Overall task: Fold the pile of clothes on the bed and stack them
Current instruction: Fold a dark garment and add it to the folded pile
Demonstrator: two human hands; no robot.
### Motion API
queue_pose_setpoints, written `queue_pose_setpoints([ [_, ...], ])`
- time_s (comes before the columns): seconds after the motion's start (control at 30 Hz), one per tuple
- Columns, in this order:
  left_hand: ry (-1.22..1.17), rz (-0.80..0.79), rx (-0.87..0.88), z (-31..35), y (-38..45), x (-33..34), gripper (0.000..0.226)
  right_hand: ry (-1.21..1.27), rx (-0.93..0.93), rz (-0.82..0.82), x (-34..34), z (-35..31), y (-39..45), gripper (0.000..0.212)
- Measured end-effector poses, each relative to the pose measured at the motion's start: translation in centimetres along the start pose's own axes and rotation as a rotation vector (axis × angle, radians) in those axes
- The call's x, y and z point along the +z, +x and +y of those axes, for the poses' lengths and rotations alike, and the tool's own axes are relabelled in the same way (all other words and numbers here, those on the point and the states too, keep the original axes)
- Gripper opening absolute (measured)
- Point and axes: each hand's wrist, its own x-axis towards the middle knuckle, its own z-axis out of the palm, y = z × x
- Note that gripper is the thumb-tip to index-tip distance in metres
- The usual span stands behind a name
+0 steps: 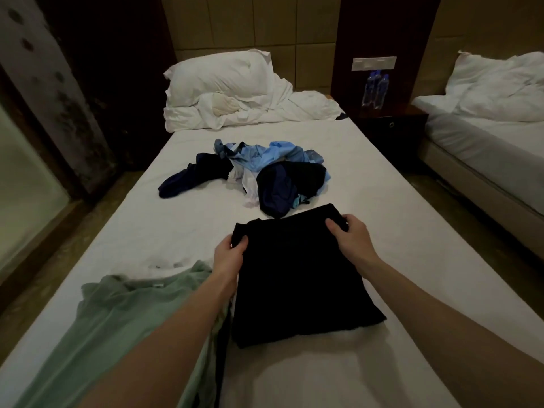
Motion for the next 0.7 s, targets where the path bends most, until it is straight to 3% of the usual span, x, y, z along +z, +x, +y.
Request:
queue_pose_setpoints([
  [0.17,0.145,0.005,0.002,-0.7,7.8,1.2,0.013,-0.155,0.037,0.004,2.1,2.7,8.2,0.027],
  [0.4,0.668,0.092,0.101,-5.4,16.0,3.0,0.016,-0.595,0.197,-0.128,5.1,9.8,16.0,0.045],
  [0.53,0.775,0.121,0.033,-5.8,16.9,3.5,0.043,-0.41,0.24,-0.131,5.6,8.8,16.4,0.058],
  [0.6,0.788,0.086,0.011,-5.0,16.9,3.5,0.036,-0.357,0.261,-0.152,5.2,8.0,16.0,0.063],
  [0.7,0.635,0.081,0.045,-3.1,15.0,3.1,0.02,-0.285,0.19,-0.128,4.0,6.4,14.3,0.037],
])
